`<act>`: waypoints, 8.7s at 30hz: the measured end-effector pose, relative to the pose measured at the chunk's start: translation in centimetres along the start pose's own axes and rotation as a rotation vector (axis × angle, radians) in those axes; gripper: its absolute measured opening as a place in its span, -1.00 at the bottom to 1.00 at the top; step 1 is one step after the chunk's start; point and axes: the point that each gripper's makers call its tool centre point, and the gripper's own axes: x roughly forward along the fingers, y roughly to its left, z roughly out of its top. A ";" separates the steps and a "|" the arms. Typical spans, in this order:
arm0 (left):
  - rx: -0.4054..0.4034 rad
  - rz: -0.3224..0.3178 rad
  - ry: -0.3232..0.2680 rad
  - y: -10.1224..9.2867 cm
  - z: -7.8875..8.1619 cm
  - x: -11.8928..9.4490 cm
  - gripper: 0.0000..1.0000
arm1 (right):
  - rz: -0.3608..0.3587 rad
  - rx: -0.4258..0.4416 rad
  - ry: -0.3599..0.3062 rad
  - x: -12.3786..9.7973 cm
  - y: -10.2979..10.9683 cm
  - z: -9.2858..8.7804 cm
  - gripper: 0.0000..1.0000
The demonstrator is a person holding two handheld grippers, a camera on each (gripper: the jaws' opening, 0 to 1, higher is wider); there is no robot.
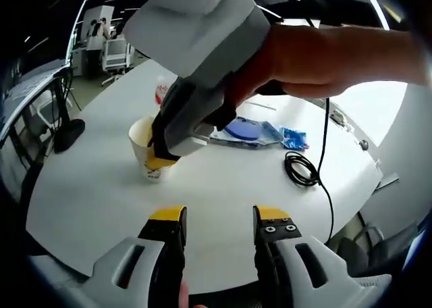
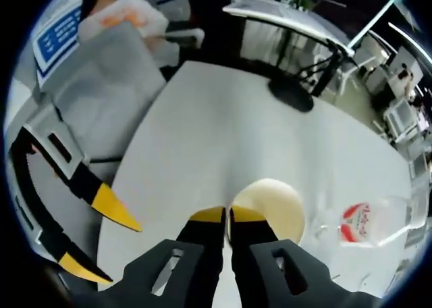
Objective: Arrange the tabletop items into an orderly group along one side of the table until the central work area is clear of visible clutter.
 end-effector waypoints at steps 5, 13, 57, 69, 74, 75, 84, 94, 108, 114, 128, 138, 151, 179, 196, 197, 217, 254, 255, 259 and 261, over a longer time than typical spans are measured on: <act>0.000 -0.005 0.007 -0.2 -0.2 0.2 -0.24 | -0.011 0.010 -0.017 -0.8 -0.3 -0.3 -1.00; 0.006 -0.012 0.014 -0.4 -0.5 0.3 -0.23 | -0.073 0.017 -0.033 -3.4 -0.4 -2.4 -1.00; 0.067 -0.081 0.009 -0.5 1.0 -0.3 -0.22 | -0.252 0.318 -0.052 -8.0 -7.4 -8.1 -1.00; 0.112 -0.105 0.015 -0.5 1.6 -0.7 -0.19 | -0.234 0.358 -0.024 -5.5 -10.5 -7.7 -1.00; 0.106 -0.110 0.011 -0.8 1.6 -0.9 -0.19 | -0.228 0.353 -0.003 -4.5 -11.1 -7.5 -1.00; 0.105 -0.110 0.012 -0.8 1.6 -1.0 -0.19 | -0.227 0.354 0.000 -4.4 -11.2 -7.6 -1.00; 0.083 -0.094 0.025 -0.3 0.6 -1.7 -0.19 | -0.215 0.369 0.046 -3.1 -10.5 -8.5 -1.00; 0.082 -0.085 0.037 0.2 0.2 -1.8 -0.19 | -0.225 0.352 0.056 -3.3 -10.2 -8.7 -0.94; 0.072 -0.086 0.039 0.3 0.4 -1.4 -0.18 | -0.233 0.342 0.001 -5.1 -10.2 -8.6 -0.73; 0.071 -0.090 0.036 0.1 0.8 -0.9 -0.18 | -0.256 0.325 -0.050 -6.9 -10.7 -8.1 -0.69; 0.069 -0.084 0.038 -0.1 1.1 -0.6 -0.18 | -0.212 0.308 -0.057 -5.8 -9.9 -8.3 -0.81; 0.055 -0.073 0.033 0.2 1.2 -0.5 -0.18 | -0.198 0.298 -0.051 -5.9 -10.3 -8.4 -1.00; 0.046 -0.072 0.027 0.2 1.5 -0.3 -0.18 | -0.193 0.132 0.049 -6.3 -10.1 -8.9 -1.00; 0.024 -0.064 0.003 0.1 1.7 -0.7 -0.18 | -0.267 0.162 -0.019 -9.2 -9.5 -8.4 -0.72; 0.025 -0.057 -0.001 -0.3 2.3 -0.4 -0.18 | -0.394 0.519 -0.108 -15.5 -5.1 -18.8 -0.70; 0.028 -0.055 -0.001 -0.2 2.4 -0.4 -0.18 | -0.401 0.537 -0.105 -15.7 -4.7 -19.6 -0.70; 0.055 -0.035 0.007 -0.1 3.1 -0.9 -0.17 | -0.513 1.008 -0.088 -17.8 4.8 -34.3 -0.70; 0.059 0.010 0.001 0.5 3.7 -2.7 -0.16 | -0.498 1.174 -0.138 -14.1 5.7 -34.1 -0.93; 0.058 0.010 0.002 0.5 3.6 -2.7 -0.16 | -0.498 1.171 -0.135 -14.1 5.5 -34.0 -0.93; 0.055 0.011 -0.002 0.5 3.7 -2.7 -0.16 | -0.503 1.167 -0.144 -14.2 4.9 -33.7 -0.94; 0.054 0.012 -0.005 0.6 3.8 -2.8 -0.16 | -0.504 1.164 -0.152 -14.3 4.4 -33.4 -0.95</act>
